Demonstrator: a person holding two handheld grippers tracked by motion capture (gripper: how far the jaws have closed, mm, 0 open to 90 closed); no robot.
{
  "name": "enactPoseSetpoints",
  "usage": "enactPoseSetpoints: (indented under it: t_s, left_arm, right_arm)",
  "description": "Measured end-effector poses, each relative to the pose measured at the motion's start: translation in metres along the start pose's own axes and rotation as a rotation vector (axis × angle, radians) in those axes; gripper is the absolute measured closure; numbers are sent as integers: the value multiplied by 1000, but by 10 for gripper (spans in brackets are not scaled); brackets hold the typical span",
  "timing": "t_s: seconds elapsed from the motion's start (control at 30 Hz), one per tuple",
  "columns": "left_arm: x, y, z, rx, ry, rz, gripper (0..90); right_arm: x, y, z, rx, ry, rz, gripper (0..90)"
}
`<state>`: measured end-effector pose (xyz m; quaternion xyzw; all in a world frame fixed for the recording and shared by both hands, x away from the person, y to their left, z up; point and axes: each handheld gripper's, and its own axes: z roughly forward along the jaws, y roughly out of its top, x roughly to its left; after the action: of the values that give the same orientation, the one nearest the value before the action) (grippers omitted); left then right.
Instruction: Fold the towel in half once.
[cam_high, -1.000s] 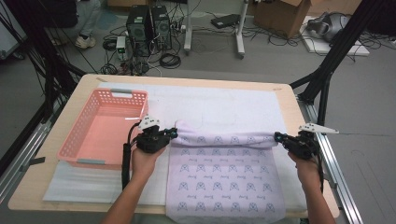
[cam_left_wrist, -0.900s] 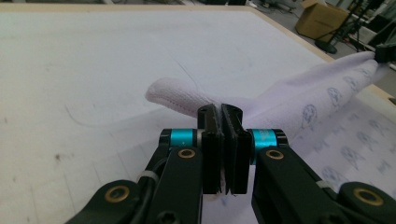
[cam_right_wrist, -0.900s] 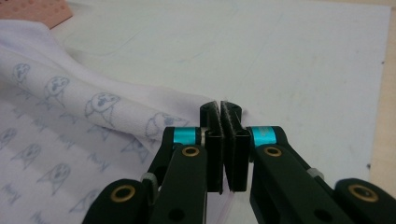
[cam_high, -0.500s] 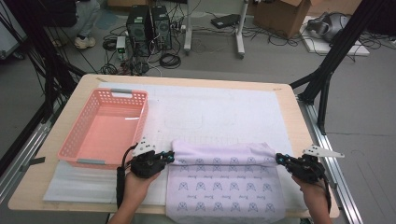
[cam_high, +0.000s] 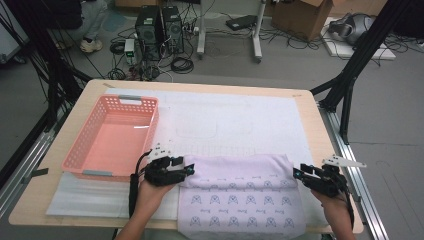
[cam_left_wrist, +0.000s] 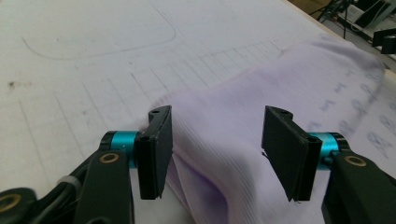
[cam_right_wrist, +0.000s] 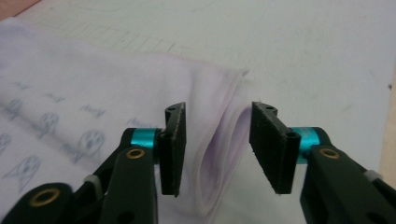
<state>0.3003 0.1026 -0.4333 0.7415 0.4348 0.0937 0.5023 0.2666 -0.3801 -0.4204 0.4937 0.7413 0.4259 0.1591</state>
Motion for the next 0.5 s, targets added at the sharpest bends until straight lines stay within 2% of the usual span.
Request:
enactPoseSetpoints:
  t_s: [0.07, 0.13, 0.23, 0.27, 0.3, 0.33, 0.37, 0.4, 0.5]
  left_arm:
    - [4, 4, 9, 15, 16, -17, 440]
    - [8, 6, 16, 30, 18, -34, 475]
    - [8, 4, 22, 61, 20, -9, 672]
    - [8, 3, 23, 73, 24, -3, 768]
    - [8, 3, 23, 72, 24, -3, 822]
    - [8, 3, 21, 59, 24, -5, 850]
    - [7, 4, 19, 44, 22, -8, 858]
    - [6, 5, 16, 27, 18, -13, 860]
    - [2, 7, 7, -6, 8, 0, 865]
  right_arm:
    - [1, 10, 11, 15, -16, -9, 510]
    - [0, 20, 25, 53, -30, -28, 484]
    - [-3, 29, 47, 108, -45, -30, 473]
    - [-5, 31, 53, 132, -45, -25, 476]
    - [-6, 31, 59, 157, -45, -26, 522]
    - [-6, 31, 62, 176, -35, -30, 665]
    - [-6, 31, 64, 190, -19, -40, 751]
    - [-6, 31, 63, 185, -22, -57, 829]
    - [-2, 30, 52, 122, -30, -86, 836]
